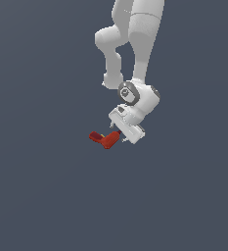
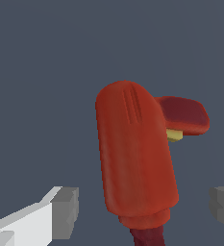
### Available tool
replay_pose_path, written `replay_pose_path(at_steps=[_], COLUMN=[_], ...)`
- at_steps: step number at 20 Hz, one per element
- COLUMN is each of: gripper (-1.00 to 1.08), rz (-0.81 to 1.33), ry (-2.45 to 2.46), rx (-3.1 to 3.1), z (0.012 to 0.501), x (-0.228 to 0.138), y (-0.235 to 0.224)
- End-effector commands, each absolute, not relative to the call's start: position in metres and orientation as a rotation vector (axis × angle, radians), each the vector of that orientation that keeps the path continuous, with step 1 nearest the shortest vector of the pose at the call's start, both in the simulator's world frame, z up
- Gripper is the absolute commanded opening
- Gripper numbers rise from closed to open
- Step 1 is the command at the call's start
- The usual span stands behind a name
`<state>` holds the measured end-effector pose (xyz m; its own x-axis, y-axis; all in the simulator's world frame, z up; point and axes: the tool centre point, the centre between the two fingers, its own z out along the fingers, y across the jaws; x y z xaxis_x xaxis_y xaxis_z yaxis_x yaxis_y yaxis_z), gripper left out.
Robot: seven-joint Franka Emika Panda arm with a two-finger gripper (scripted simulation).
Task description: Pick up the object and move it to a goal position.
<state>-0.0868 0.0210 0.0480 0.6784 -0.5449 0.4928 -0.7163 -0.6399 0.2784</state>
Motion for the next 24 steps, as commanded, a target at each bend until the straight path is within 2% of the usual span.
replay_pose_path(at_steps=[1,8,9,24], gripper=[1.08,1.08,-1.0,-1.0], rz=[0.509,0.508,0.508,0.509], ry=[-0.979,-0.979,-0.979,-0.979], rx=[2.436,2.436,2.436,2.437], z=[0.042,0.029,0.029,0.035], x=[-0.086,-0.085,-0.085,-0.086], y=[0.017,0.008,0.008,0.011])
